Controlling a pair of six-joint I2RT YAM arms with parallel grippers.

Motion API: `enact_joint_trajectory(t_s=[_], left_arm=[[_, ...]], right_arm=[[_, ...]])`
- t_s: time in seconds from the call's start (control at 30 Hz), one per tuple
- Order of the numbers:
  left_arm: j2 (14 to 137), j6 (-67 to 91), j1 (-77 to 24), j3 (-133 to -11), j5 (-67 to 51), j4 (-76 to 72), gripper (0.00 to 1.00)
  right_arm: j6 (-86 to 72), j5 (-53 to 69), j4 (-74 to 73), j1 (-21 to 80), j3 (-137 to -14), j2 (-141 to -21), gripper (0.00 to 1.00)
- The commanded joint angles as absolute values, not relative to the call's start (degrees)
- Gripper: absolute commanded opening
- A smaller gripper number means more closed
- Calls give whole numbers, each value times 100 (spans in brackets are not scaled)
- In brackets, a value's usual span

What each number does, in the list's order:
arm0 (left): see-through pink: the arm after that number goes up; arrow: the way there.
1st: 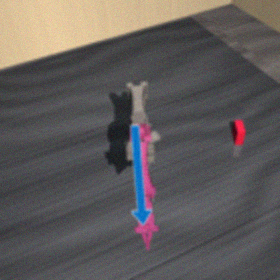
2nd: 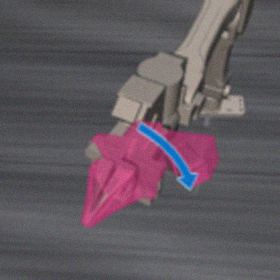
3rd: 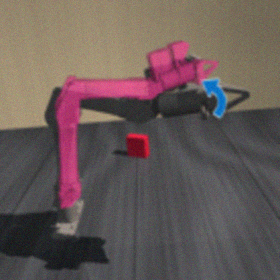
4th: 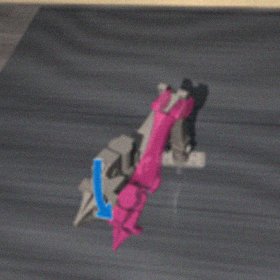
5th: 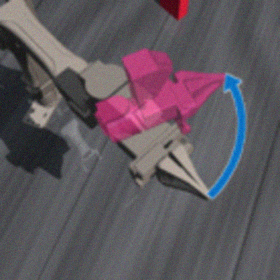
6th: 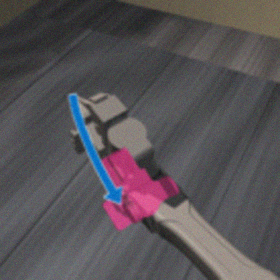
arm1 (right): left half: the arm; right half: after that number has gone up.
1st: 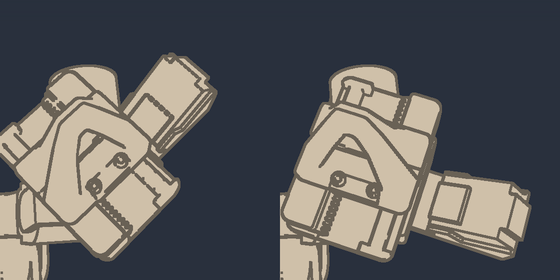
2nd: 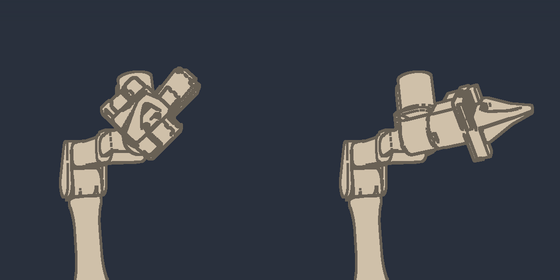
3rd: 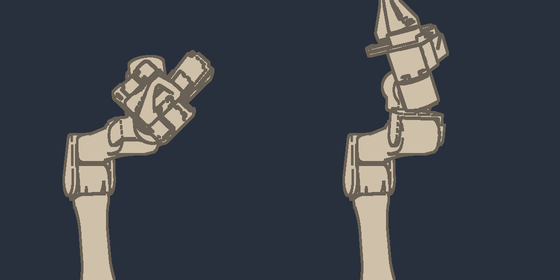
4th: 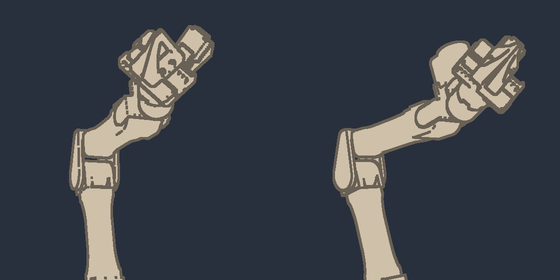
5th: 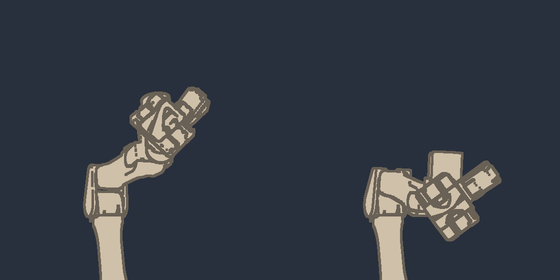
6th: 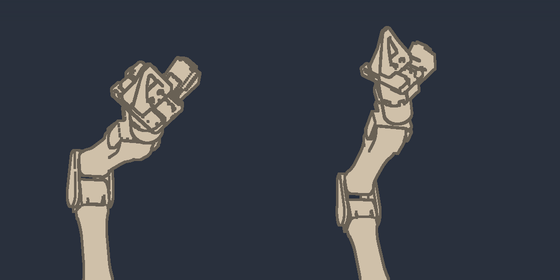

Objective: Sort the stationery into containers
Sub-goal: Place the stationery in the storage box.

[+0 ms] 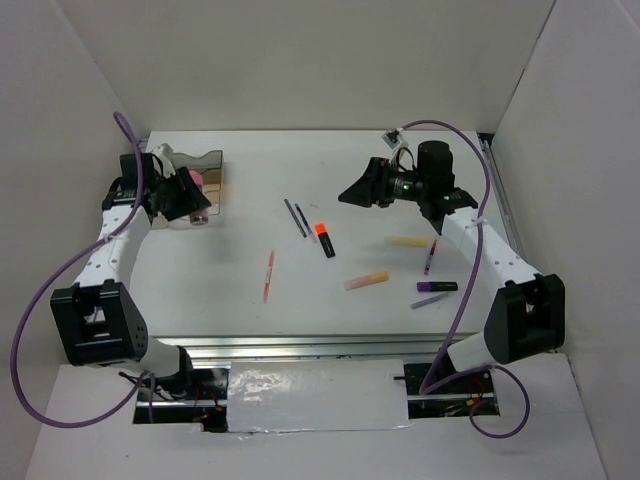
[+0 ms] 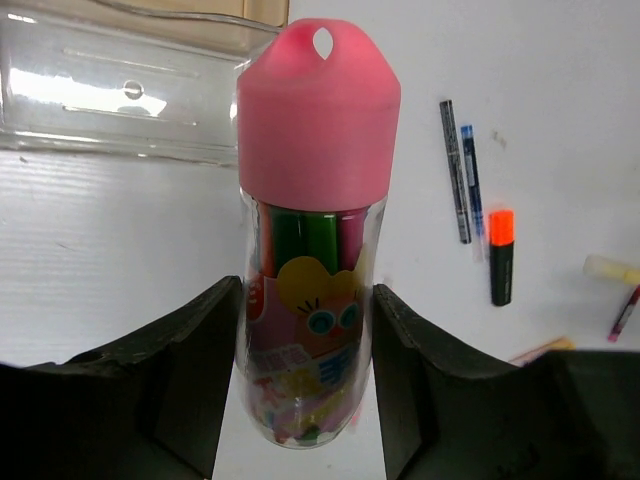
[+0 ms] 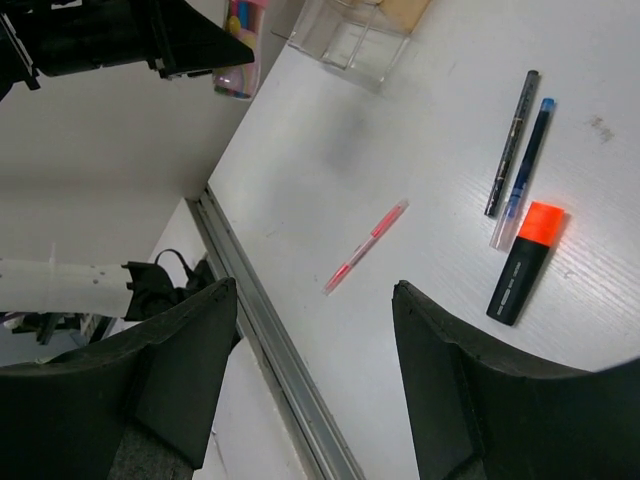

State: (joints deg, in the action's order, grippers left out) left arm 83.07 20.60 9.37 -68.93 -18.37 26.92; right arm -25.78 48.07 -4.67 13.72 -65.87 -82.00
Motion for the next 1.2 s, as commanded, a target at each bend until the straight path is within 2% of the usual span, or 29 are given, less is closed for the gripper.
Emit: enact_joint_trajectory(t_s=[0.0,0.07,0.2,0.23,0.3,0.67,0.9,1.17], left_arm=[[8157,3529,774,-6996,-1258,2487,0],[7999,4189,939,-6611,-1292,2095,0],[7174,6106,958,-5487,-451,1101,0],[7094,6326,941,-5406,-48,977,0],[7084,6906,940,-5379,-35,975,0],[8068,8472,669,-6011,438,1134,0],[9024,8482,527,-7013,1255,870,0],[10264,8736,501,-7909,1380,344,0]], right_arm=[[-2435,4729,-536,1362,-6583,-8007,71],[-2391,4702,-562,1362,-6566,-8007,71],[-2329,4658,-589,1354,-6522,-7981,70],[-2320,4641,-589,1354,-6504,-7980,70],[-2312,4641,-563,1362,-6451,-7954,71],[-2277,4605,-562,1362,-6442,-8103,70],[-2224,4579,-606,1354,-6407,-8200,70],[-2267,4526,-607,1362,-6416,-8402,70]])
